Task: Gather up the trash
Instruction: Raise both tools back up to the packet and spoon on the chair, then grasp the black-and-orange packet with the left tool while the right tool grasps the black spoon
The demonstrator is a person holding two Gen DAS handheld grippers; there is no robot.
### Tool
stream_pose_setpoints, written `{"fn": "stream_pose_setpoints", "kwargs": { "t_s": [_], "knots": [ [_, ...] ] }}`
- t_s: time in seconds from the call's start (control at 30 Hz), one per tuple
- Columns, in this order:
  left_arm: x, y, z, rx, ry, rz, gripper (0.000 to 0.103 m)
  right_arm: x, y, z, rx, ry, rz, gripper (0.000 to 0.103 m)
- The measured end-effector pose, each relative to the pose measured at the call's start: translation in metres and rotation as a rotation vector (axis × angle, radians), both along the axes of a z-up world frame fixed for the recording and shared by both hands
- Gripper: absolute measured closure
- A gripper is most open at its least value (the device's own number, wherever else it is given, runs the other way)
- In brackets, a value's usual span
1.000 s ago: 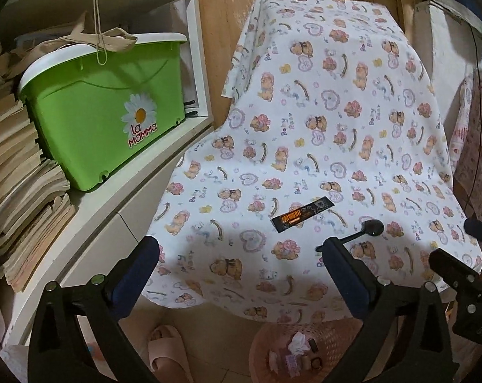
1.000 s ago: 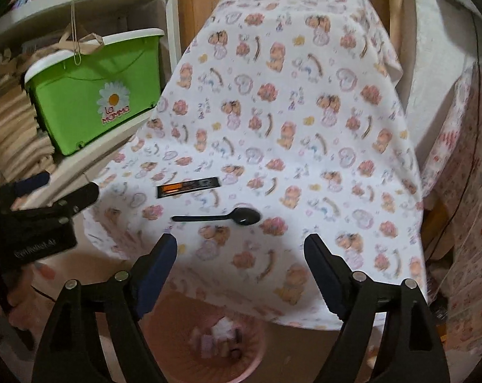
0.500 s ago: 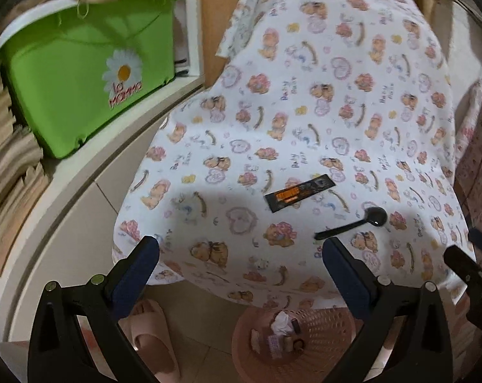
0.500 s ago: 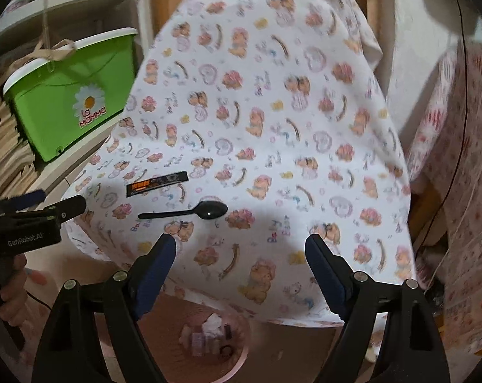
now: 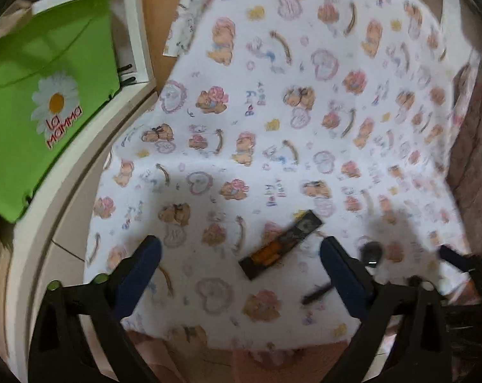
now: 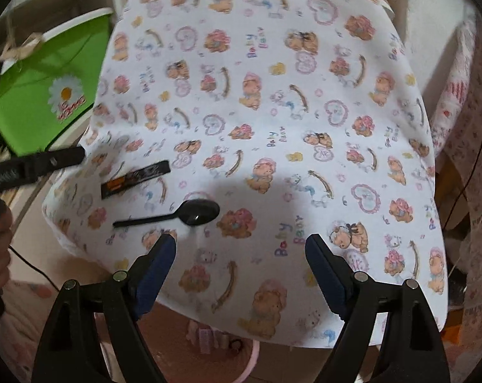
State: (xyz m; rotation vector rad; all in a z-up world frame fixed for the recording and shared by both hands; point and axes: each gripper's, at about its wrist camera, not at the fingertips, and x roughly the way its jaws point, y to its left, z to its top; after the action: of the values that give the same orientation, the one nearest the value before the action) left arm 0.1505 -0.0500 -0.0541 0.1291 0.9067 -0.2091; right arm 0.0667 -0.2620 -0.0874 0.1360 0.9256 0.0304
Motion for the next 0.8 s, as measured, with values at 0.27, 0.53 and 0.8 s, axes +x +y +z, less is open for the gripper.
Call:
{"fn": "stream_pose_setpoints", "kwargs": {
  "t_s": [0.27, 0.53, 0.8],
  "knots": [
    [0.023, -0.018, -0.028, -0.082, 0.106, -0.123, 0.023, 0.013, 0.006, 0.001, -0.06, -0.003, -0.006, 0.018],
    [0.023, -0.037, -0.053, 0.01, 0.161, -0.181, 0.043, 0.015, 0.012, -0.005, -0.065, 0.025, 0.028, 0.018],
    [0.023, -0.04, -0.048, 0.029, 0.186, -0.133, 0.088, 0.012, 0.013, -0.007, 0.001, 0.043, 0.023, 0.018]
  ]
}}
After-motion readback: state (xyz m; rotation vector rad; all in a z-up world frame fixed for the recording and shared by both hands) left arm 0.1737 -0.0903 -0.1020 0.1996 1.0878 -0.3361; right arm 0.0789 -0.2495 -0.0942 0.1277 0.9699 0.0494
